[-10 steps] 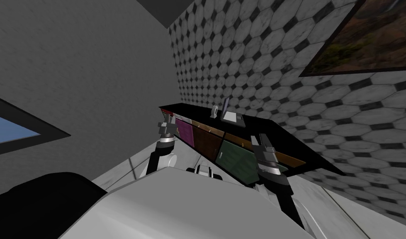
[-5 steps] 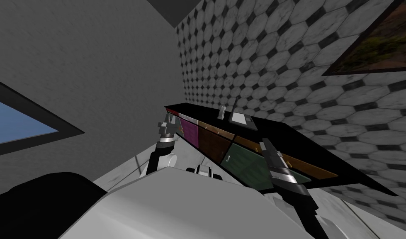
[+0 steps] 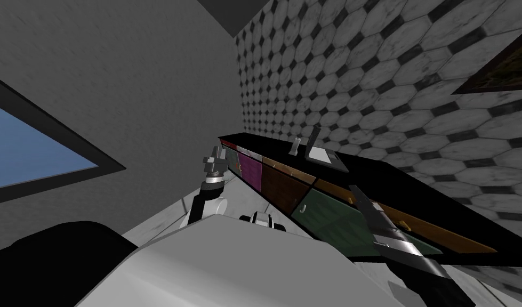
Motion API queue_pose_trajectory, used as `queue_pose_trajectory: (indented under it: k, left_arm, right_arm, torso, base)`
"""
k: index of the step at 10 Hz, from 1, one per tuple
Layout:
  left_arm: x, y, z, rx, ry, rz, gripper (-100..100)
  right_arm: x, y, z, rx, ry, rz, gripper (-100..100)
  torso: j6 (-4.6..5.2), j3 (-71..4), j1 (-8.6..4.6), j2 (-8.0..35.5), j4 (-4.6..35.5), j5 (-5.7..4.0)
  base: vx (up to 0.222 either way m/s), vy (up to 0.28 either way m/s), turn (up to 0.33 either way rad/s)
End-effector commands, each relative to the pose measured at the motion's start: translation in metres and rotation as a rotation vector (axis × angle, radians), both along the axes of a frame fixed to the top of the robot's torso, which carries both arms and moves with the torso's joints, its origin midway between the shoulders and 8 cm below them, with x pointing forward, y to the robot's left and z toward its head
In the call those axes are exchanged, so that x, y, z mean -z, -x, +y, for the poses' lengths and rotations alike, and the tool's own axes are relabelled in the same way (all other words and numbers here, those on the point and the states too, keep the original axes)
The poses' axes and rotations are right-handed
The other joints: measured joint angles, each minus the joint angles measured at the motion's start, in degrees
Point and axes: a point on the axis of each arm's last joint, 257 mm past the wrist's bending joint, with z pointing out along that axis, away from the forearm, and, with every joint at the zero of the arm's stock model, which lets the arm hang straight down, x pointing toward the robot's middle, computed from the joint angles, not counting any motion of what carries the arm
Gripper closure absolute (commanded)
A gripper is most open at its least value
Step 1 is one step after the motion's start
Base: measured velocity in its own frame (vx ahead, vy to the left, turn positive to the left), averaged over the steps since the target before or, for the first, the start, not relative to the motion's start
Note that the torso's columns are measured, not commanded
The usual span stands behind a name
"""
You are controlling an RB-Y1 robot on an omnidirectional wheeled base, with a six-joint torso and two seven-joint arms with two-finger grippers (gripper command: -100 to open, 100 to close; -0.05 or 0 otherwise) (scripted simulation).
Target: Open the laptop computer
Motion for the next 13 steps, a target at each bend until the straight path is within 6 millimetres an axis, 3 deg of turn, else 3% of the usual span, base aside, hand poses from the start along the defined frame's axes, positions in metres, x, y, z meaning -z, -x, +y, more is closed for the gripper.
queue_pose_trajectory:
  k: [1,3,4,6,9,11,12,13]
  left_arm:
    - [0.000,0.000,0.000,0.000,0.000,0.000,0]
    - [0.000,0.000,0.000,0.000,0.000,0.000,0]
    - [0.000,0.000,0.000,0.000,0.000,0.000,0]
    - [0.000,0.000,0.000,0.000,0.000,0.000,0]
    - [0.000,0.000,0.000,0.000,0.000,0.000,0]
    - [0.000,0.000,0.000,0.000,0.000,0.000,0]
    - [0.000,0.000,0.000,0.000,0.000,0.000,0]
    - [0.000,0.000,0.000,0.000,0.000,0.000,0]
  right_arm:
    - [0.005,0.008,-0.026,0.062,0.087,0.054,-100]
    - [0.014,0.023,-0.063,0.144,0.214,0.154,-100]
    - [0.008,0.026,-0.069,0.160,0.228,0.149,-100]
    - [0.012,0.045,-0.107,0.243,0.357,0.250,-100]
    - [0.002,0.058,-0.133,0.301,0.443,0.291,-100]
    - [-0.005,0.078,-0.170,0.380,0.576,0.384,-100]
    - [-0.008,0.081,-0.173,0.388,0.584,0.385,-100]
    - [-0.015,0.092,-0.192,0.430,0.652,0.432,-100]
  torso:
    - [-0.02,0.0,0.07,-0.1,0.0,0.00]
    - [-0.02,0.0,-0.08,0.1,0.0,-0.03]
    - [-0.02,0.0,0.12,0.0,0.0,0.03]
    - [-0.01,0.1,-0.06,0.1,0.0,-0.03]
    - [-0.01,0.0,-0.06,0.1,0.0,-0.03]
    - [-0.02,0.0,-0.05,0.0,0.0,-0.04]
    - [-0.02,0.0,0.11,0.0,0.0,0.03]
    - [-0.01,0.0,-0.04,0.0,0.0,-0.01]
  base:
    - [0.045,0.140,0.043]
    - [0.051,0.159,0.120]
    - [0.042,0.138,0.051]
    - [0.051,0.155,0.126]
    - [0.055,0.118,0.063]
    - [0.067,0.122,0.127]
    - [0.067,0.092,0.061]
    - [0.078,0.086,0.124]
